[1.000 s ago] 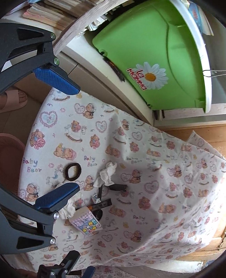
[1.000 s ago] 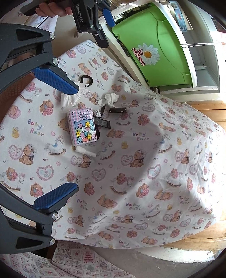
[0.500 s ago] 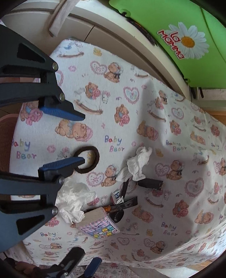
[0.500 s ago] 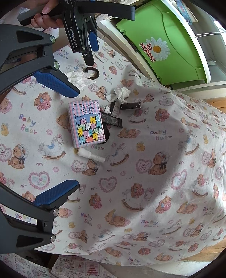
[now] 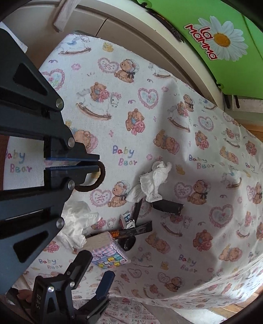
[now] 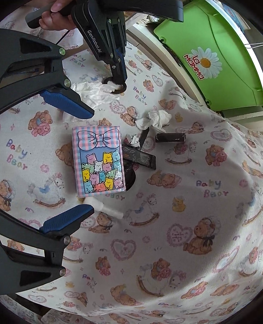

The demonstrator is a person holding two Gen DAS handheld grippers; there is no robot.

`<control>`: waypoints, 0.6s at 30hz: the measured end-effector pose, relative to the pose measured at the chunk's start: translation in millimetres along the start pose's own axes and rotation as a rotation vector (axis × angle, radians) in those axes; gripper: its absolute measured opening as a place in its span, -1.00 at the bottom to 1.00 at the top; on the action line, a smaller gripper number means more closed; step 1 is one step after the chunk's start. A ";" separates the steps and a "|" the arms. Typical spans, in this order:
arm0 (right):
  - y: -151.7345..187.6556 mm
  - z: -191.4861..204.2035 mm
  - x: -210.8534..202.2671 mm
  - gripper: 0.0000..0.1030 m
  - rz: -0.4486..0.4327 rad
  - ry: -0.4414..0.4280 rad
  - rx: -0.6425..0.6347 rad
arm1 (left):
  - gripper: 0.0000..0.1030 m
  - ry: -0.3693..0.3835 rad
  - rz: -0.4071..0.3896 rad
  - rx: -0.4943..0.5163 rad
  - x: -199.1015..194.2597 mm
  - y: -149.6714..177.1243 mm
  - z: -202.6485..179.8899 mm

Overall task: Collect trash
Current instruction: 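Grasp the brown hair tie with the left tool while the right tool grasps the checked tissue box, then carry both held items over the pink wastebasket and open both tools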

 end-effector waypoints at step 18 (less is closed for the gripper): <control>-1.3 0.4 9.5 0.41 0.015 -0.025 0.057 | -0.94 -0.070 -0.203 -0.003 -54.6 -19.4 16.4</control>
Point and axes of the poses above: each gripper's, at about its wrist camera, not at the fingertips, and x roughly the way its jaws point, z to its left, y to its underside, the point moved 9 cm from there along x, roughly the way its jaws point, and after that the axes turned 7 degrees about -x, right-handed, at the moved point
